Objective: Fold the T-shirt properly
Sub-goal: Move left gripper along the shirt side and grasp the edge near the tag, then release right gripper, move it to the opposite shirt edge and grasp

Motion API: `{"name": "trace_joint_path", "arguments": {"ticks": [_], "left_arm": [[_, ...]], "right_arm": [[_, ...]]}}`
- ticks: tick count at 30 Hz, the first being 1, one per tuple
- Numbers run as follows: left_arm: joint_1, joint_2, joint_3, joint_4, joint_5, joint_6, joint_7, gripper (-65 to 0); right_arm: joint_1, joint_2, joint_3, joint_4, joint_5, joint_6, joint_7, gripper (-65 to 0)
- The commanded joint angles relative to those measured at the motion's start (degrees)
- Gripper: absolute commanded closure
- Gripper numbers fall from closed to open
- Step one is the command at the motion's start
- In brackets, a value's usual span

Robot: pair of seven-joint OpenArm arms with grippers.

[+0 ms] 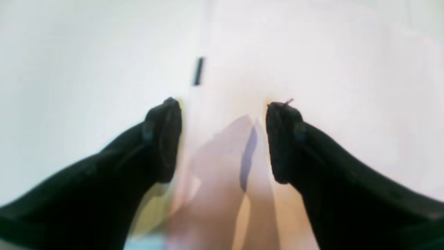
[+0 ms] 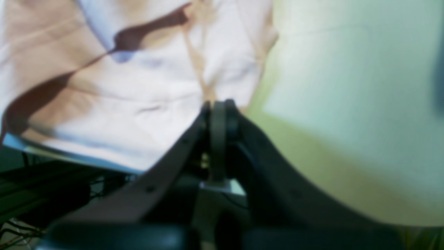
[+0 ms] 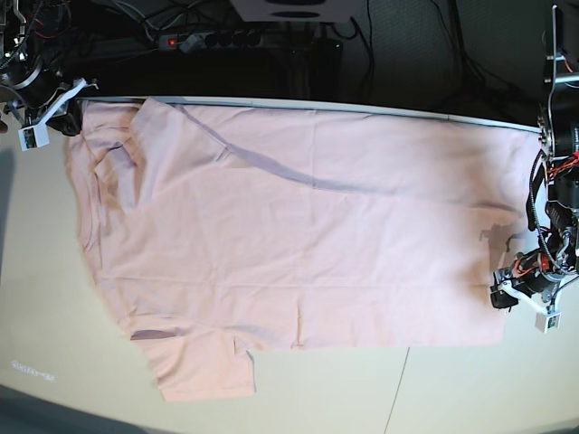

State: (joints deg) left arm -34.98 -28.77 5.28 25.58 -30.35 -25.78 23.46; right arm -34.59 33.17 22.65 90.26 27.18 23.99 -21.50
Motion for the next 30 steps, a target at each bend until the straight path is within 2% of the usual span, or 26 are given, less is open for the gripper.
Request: {"name": "trace_joint_path", "arguments": {"ticks": [1,7,11,12,13,16,20,30], "left_arm": [[-1.20,0.07,-0.04,0.28,0.07,0.02,0.83,-41.6],[-1.18,3.10,-0.04,0.28,1.95,0.02,0.74,-41.6],[-1.18,3.87,-0.04,0.28,1.97,0.04,-0.11,-41.4],[-1.18,3.87,-0.04,0.28,1.95,0.07,-0.50,-39.4],[-1.18,3.85,-0.04,0.28,2.01,0.04,-0.83,-35.1],[-1.16,3.89,-0.04,0.28,2.36,0.04,-2.03,-15.8],[-1.16,3.89,-0.04,0.28,2.32,0.04,-4.94,0.0],[-1.14,3.87,-0.02,0.28,2.29,0.00,-5.16,0.0]], "right_arm": [[-0.07,1.09,0.74,0.59,0.26,2.34,1.11,0.0],[-0.07,1.09,0.74,0.59,0.26,2.34,1.11,0.0],[-0.04,1.07,0.74,0.59,0.26,2.34,1.11,0.0],[-0.04,1.09,0.74,0.59,0.26,2.34,1.11,0.0],[-0.04,1.07,0.74,0.59,0.26,2.34,1.11,0.0],[-0.02,1.09,0.74,0.59,0.31,2.32,1.14,0.0],[0.66,1.07,1.01,0.61,0.87,2.32,1.97,0.0],[8.59,1.44,10.34,0.66,7.96,2.38,0.63,0.0]]}}
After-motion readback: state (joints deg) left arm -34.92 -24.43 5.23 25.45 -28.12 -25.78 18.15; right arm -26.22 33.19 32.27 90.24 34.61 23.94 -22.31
